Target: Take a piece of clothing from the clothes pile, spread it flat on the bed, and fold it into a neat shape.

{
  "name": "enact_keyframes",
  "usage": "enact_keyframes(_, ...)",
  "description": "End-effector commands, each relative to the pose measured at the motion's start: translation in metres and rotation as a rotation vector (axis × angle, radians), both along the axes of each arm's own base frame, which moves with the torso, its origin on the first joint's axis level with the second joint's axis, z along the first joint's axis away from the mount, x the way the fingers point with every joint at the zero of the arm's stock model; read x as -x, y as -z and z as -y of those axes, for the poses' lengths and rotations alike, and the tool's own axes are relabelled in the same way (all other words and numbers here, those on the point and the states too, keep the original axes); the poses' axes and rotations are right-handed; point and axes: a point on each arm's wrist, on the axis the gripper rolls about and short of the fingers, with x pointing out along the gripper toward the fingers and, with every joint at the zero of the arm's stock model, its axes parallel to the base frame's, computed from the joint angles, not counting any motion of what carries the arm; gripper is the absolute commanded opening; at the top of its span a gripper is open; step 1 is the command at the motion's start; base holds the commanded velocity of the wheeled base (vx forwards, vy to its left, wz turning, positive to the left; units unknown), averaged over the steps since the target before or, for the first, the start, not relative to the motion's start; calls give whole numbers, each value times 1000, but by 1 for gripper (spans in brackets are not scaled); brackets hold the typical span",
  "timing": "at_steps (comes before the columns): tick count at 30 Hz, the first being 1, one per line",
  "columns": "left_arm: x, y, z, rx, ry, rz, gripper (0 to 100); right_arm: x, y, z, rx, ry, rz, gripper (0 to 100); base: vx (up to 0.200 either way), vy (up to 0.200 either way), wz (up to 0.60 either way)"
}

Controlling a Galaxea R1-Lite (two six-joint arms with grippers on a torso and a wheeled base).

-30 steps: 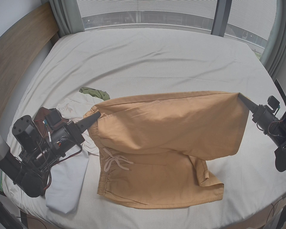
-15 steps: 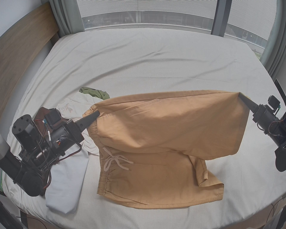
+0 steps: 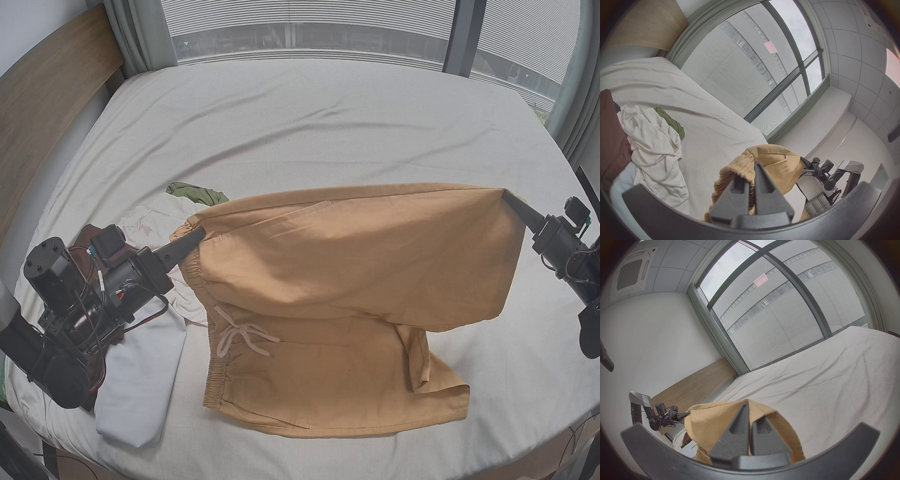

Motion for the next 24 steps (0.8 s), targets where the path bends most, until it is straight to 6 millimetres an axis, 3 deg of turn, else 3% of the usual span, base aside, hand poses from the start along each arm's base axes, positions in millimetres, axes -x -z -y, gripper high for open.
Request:
enact_keyframes(1, -1, 1, -3, 2, -9, -6, 0, 3, -5, 0, 1, 0, 20, 0, 0, 0, 0)
enact_keyframes(12, -4, 6, 6, -6, 15, -17, 0, -7, 12, -3, -3, -3, -45, 0, 0, 0, 0)
enact_keyframes(24, -47, 16, 8, 5, -63, -3, 0, -44, 4, 5, -3, 20, -44, 0, 0, 0, 0)
